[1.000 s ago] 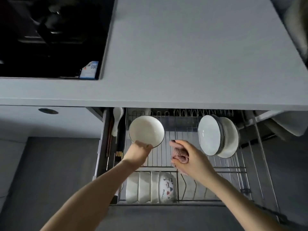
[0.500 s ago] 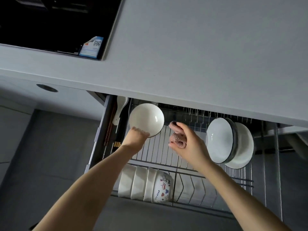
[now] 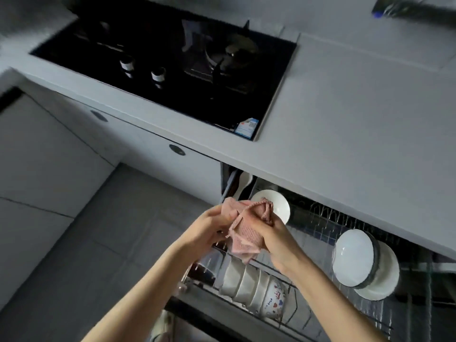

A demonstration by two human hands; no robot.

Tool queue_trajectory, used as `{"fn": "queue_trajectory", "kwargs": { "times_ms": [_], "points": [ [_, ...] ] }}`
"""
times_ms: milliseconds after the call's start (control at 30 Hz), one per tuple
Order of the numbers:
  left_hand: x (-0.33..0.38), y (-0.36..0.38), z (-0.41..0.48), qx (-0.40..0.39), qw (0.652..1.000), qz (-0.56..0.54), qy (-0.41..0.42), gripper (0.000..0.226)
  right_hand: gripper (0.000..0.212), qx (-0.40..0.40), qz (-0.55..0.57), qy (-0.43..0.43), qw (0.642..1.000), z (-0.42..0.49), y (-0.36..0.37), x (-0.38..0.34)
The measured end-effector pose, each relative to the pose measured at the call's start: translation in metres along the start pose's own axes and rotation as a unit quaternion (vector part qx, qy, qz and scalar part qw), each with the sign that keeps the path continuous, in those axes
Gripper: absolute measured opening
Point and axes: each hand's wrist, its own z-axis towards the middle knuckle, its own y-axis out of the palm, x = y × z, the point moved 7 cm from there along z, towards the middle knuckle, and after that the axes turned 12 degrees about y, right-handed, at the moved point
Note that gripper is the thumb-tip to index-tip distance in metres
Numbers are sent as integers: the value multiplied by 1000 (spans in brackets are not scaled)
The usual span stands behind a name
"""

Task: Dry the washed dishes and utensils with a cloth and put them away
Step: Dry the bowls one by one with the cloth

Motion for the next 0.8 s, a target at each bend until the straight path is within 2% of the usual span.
{"fn": "queue_trajectory", "kwargs": {
  "times_ms": [100, 200, 300, 467, 633, 700, 800],
  "points": [
    [50, -54, -45, 133, 989, -11, 61, 13, 25, 12, -59, -45, 997, 7, 60, -27],
    [100, -128, -103, 225, 968, 14, 106, 16, 16, 49, -128, -81, 987, 20, 130, -51],
    [149, -214, -170, 301, 941, 84, 133, 13, 11, 40, -130, -83, 987, 35, 215, -65],
    [218, -357, -299, 419, 881, 154, 156, 14, 24, 4, -202, -117, 972, 58, 382, -78],
    [263, -454, -409, 520, 821, 147, 187, 12, 30, 9, -306, -255, 917, 63, 549, -94],
    [276, -481, -444, 544, 801, 148, 199, 8, 24, 11, -355, -294, 887, 63, 609, -91],
    [295, -518, -483, 555, 791, 154, 206, 7, 26, -52, -367, -344, 863, 50, 698, -94]
  ]
}}
